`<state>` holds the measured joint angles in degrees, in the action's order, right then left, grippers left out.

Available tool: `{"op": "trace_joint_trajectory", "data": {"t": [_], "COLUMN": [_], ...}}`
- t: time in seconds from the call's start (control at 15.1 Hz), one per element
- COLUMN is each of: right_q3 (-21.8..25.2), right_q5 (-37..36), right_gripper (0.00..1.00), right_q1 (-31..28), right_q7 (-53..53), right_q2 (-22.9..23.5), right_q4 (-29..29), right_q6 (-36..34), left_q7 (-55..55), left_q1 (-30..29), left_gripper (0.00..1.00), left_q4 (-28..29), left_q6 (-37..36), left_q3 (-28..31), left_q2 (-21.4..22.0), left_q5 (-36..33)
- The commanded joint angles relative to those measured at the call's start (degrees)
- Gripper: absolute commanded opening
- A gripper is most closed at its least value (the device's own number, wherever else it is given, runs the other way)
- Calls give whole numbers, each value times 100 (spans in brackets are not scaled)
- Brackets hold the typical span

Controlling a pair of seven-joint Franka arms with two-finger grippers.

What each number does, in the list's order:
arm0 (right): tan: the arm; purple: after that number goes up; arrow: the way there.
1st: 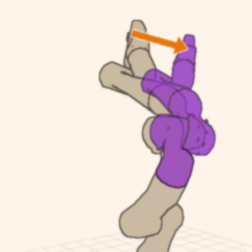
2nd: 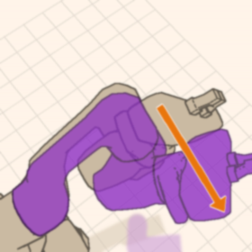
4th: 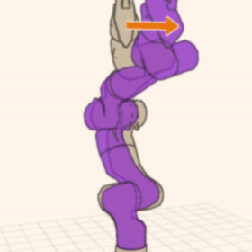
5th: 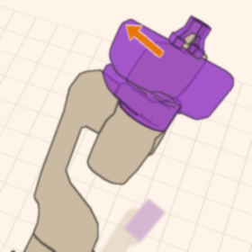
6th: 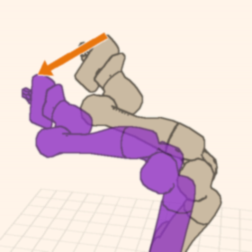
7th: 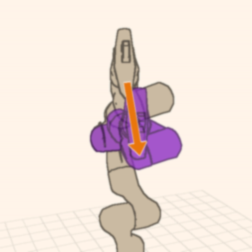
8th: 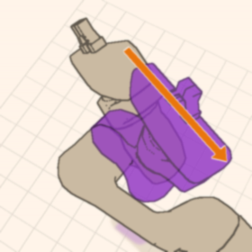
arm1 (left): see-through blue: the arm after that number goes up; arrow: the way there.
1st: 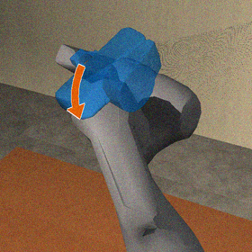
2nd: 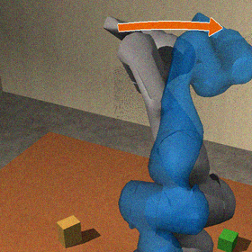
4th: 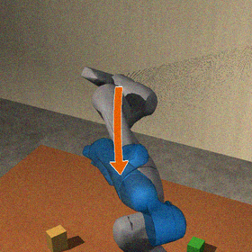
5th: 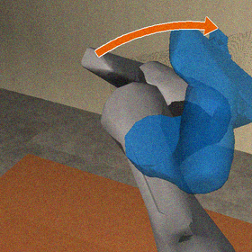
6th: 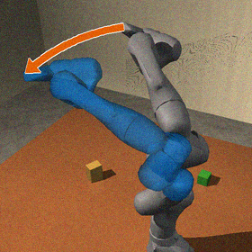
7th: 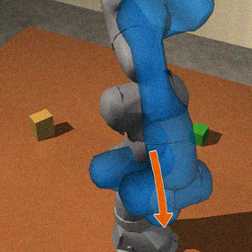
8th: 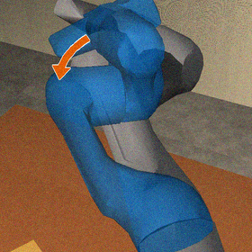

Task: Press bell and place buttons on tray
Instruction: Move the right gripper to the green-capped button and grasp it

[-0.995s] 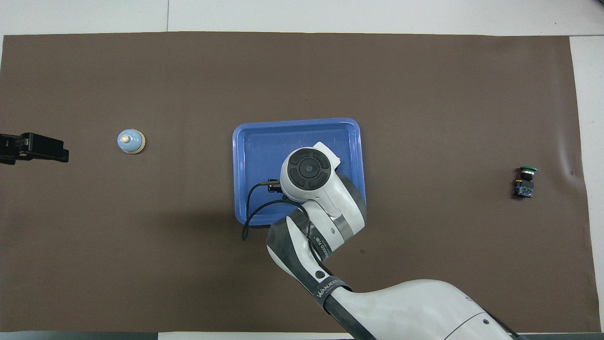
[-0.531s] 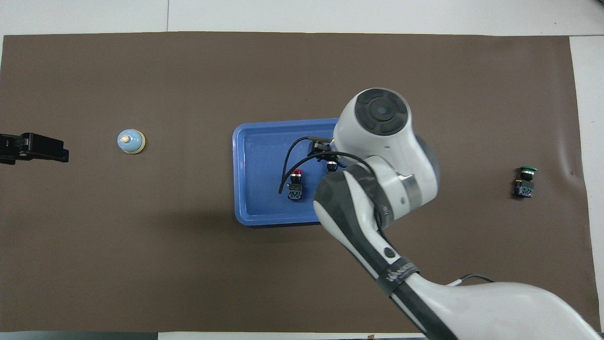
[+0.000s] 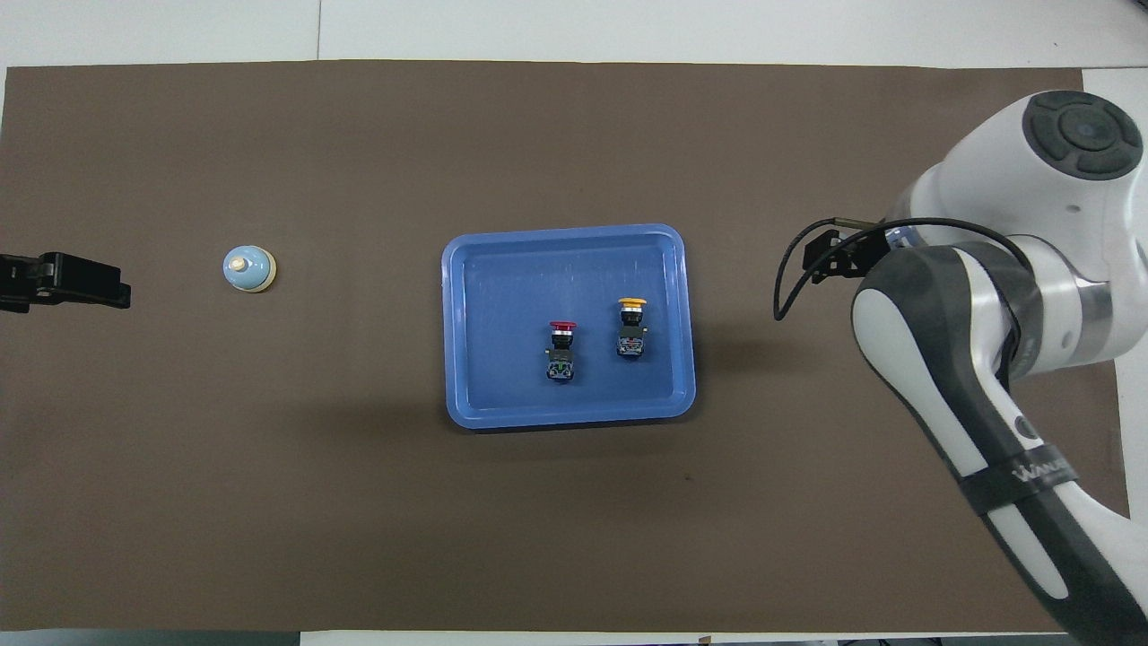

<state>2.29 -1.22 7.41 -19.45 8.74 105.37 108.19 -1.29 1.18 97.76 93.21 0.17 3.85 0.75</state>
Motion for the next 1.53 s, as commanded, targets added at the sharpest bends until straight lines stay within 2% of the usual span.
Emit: {"op": "trace_joint_trajectory", "data": {"t": [0.0, 0.33, 0.6, 0.8, 1.26, 1.33, 1.46], "right_q3": [-88, -88, -88, -97, -106, -106, -106], "right_q5": [-151, -160, -168, -168, -151, -151, -151], "right_gripper": [100, 100, 100, 100, 100, 99, 90], "right_q1": [-624, -1653, -2093, -2462, -2516, -2533, -2560], "right_q7": [537, 1733, 1917, 2374, 2331, 2366, 2358], "right_q2": [-319, -688, -680, -654, -338, -277, -250], "right_q4": [675, 2099, 2540, 2988, 3042, 3051, 3051], "right_q6": [350, 2115, 2802, 3610, 3989, 4208, 4236], "left_q7": [-3, -3, -3, -3, -3, -3, -3], "left_q1": [13, 13, 13, 13, 13, 13, 13], "left_gripper": [100, 100, 100, 100, 100, 100, 100], "left_q4": [-37, -37, -37, -37, -37, -37, -37], "left_q6": [-66, -66, -66, -66, -66, -66, -66], "left_q3": [18, 18, 18, 18, 18, 18, 18], "left_q2": [-7, -7, -7, -7, 2, 2, 2], "left_q5": [-40, -40, -48, -40, -40, -40, -40]}}
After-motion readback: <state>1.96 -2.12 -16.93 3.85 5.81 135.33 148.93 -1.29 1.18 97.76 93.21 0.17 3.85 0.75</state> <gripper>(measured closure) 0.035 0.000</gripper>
